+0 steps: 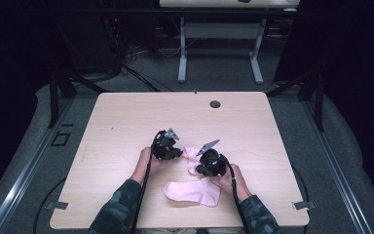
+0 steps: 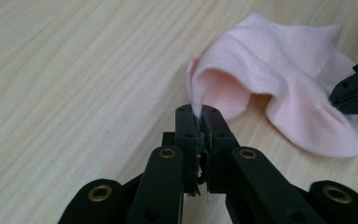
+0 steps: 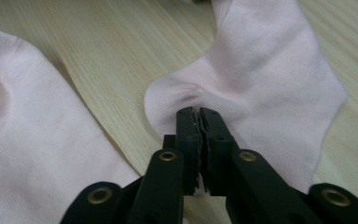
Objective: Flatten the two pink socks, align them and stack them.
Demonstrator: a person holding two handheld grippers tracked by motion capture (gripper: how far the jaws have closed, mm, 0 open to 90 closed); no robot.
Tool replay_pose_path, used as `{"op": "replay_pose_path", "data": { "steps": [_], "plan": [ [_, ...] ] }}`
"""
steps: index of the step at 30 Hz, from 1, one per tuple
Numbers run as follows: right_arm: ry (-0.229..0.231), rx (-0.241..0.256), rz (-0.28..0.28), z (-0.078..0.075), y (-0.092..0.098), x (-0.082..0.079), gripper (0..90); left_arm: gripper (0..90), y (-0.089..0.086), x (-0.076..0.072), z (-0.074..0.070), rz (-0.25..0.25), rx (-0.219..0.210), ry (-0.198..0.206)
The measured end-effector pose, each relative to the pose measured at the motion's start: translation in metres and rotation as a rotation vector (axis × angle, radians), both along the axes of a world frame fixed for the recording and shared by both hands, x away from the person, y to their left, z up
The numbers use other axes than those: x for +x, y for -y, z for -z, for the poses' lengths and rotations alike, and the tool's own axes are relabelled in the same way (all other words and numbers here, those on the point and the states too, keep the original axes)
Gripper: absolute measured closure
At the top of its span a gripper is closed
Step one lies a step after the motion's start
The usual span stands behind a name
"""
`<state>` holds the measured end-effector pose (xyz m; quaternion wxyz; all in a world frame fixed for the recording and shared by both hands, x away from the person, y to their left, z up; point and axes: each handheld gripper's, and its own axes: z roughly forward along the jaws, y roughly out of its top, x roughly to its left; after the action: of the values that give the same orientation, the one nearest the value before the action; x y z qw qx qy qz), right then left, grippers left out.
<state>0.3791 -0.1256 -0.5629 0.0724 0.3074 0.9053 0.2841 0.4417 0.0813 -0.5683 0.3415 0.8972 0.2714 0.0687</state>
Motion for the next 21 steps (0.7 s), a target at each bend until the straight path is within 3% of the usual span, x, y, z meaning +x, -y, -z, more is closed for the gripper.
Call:
{"op": "replay_pose_path", "data": {
  "steps": [1,6,7,9,10,12,14,17,20,21],
  "plan": [
    [0.005,0.000,-0.002,0.000,0.002,0.000,88.4,87.4,0.003,-0.001,0.000,-0.008,0.020,0.011],
    [0.009,0.016,0.023,-0.002,0.010,-0.001,89.6,88.1,0.001,-0.004,-0.004,-0.026,0.022,0.044],
    [0.021,0.030,0.034,-0.006,0.017,-0.003,89.9,88.1,-0.002,-0.009,-0.011,-0.039,0.043,0.078],
    [0.027,0.040,0.042,-0.009,0.020,-0.003,89.9,88.1,-0.003,-0.012,-0.015,-0.039,0.044,0.091],
    [0.036,0.052,0.047,-0.012,0.024,-0.005,90.0,88.1,-0.004,-0.016,-0.021,-0.044,0.060,0.116],
    [0.054,0.072,0.052,-0.022,0.032,-0.009,90.0,88.0,-0.006,-0.028,-0.034,-0.050,0.070,0.163],
    [0.075,0.095,0.055,-0.032,0.040,-0.014,90.0,88.1,-0.007,-0.042,-0.048,-0.042,0.110,0.222],
    [0.103,0.118,0.038,-0.048,0.049,-0.024,90.0,88.0,-0.006,-0.065,-0.066,-0.042,0.144,0.279],
    [0.132,0.123,0.009,-0.063,0.052,-0.040,90.0,88.0,-0.004,-0.095,-0.079,-0.039,0.181,0.319],
    [0.141,0.107,-0.029,-0.068,0.052,-0.052,90.0,88.0,-0.003,-0.114,-0.082,-0.035,0.215,0.342]
  ]
}}
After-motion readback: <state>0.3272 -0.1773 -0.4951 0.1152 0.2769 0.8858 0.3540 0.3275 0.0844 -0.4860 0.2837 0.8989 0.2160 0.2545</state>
